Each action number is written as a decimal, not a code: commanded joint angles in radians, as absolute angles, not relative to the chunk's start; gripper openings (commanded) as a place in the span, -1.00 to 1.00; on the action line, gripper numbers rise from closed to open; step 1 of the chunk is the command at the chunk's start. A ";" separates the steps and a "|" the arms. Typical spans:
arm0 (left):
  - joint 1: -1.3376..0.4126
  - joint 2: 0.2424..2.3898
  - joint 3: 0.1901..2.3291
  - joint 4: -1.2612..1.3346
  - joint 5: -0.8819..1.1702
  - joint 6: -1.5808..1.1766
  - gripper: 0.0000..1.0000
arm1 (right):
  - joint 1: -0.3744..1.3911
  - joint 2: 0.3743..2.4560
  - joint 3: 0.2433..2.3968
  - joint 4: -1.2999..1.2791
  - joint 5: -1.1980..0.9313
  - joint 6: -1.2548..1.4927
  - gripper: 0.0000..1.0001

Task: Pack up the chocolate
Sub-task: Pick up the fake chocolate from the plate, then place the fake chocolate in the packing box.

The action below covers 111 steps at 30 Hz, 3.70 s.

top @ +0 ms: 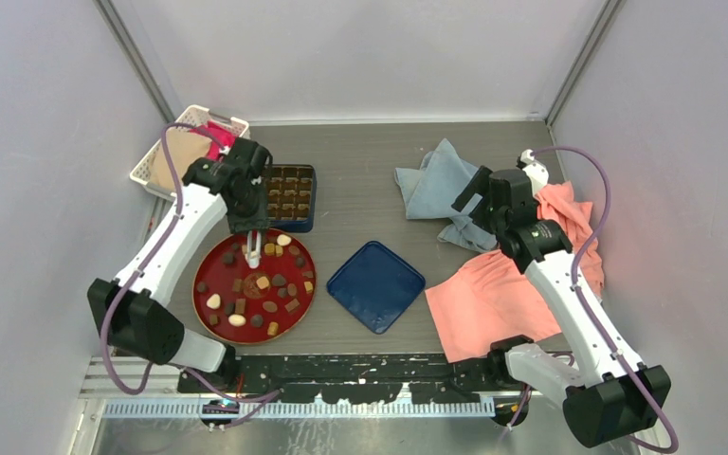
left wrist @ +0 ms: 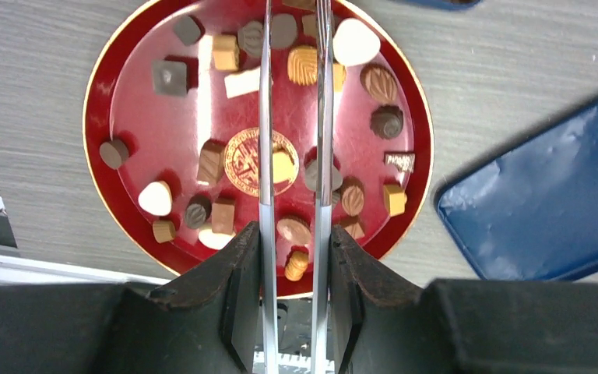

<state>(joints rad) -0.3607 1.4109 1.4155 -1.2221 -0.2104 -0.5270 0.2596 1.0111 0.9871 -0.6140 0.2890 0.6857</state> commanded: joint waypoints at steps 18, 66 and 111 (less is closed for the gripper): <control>-0.213 1.798 1.745 -1.095 -0.182 -0.385 -1.00 | 0.260 1.020 1.046 -0.608 0.298 0.666 0.97; -0.110 2.016 1.927 -1.076 -0.099 -0.364 -0.70 | 0.261 1.053 1.034 -0.600 0.272 0.698 0.96; -0.153 1.300 1.374 -1.256 0.069 -0.344 -0.77 | 0.262 1.062 1.003 -0.554 0.217 0.704 0.96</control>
<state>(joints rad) -0.1314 1.4208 1.4406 -1.1805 0.0204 -0.3542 0.2596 1.0546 1.0100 -0.6140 0.2344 0.6922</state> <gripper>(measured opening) 0.251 0.981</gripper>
